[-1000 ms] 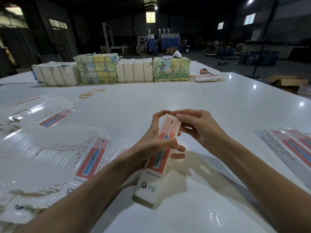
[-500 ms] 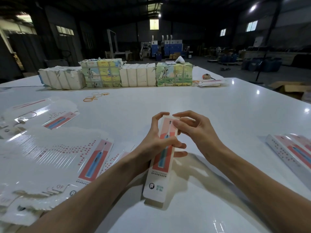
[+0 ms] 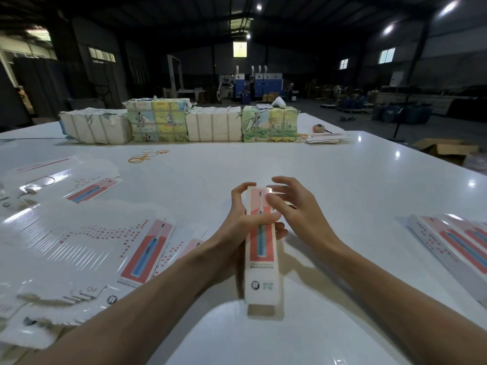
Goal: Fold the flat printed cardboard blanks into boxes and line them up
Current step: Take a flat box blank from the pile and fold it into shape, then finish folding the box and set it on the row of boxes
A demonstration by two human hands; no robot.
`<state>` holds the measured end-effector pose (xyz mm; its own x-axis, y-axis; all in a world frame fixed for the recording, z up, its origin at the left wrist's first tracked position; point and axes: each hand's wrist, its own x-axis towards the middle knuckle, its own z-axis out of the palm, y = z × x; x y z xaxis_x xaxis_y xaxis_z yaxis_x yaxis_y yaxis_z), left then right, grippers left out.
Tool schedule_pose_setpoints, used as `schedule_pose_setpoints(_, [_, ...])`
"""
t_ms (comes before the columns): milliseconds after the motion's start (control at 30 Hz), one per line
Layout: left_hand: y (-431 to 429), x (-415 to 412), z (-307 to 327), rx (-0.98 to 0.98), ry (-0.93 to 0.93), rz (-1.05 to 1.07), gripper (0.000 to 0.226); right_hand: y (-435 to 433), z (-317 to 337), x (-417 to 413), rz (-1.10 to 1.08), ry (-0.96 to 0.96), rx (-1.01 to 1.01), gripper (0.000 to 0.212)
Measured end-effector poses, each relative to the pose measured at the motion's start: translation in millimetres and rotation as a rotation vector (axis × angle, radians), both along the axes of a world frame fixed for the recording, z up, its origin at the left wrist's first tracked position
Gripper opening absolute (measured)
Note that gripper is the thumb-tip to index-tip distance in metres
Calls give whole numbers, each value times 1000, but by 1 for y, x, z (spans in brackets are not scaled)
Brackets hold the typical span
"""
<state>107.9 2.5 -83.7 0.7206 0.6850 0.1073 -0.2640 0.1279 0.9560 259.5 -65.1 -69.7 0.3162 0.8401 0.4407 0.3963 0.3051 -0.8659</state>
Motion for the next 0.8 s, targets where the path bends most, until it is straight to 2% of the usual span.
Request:
schedule_pose_setpoints(67, [4, 2, 1, -7, -41, 77, 79, 2, -1, -1, -50, -141, 1, 36])
schedule_pose_setpoints(167, [5, 2, 3, -18, -86, 144, 68, -1, -1, -3, -106, -344, 68, 25])
schedule_pose_setpoints(233, [3, 1, 4, -40, -154, 140, 56, -6, 2, -10, -64, -421, 51, 23])
schedule_pose_setpoints(333, [-2, -2, 12, -152, -296, 75, 43, -12, 9, -16, -22, -551, -90, 53])
schedule_pose_setpoints(433, [-7, -6, 16, -204, -225, 43, 61, -18, 13, -19, -18, -776, -235, 77])
schedule_pose_setpoints(500, [-10, -5, 16, -175, -167, 17, 74, -25, 13, -21, -58, -802, -201, 71])
schedule_pose_setpoints(600, [-14, -2, 15, -64, -90, 73, 65, -44, 15, -8, -157, -822, -119, 45])
schedule_pose_setpoints(667, [-13, -2, 13, 25, -15, 116, 53, -61, 16, 16, -315, -857, -211, 40])
schedule_pose_setpoints(800, [-3, -8, 8, 101, 46, 101, 34, -108, 9, 70, -601, -868, -475, 44])
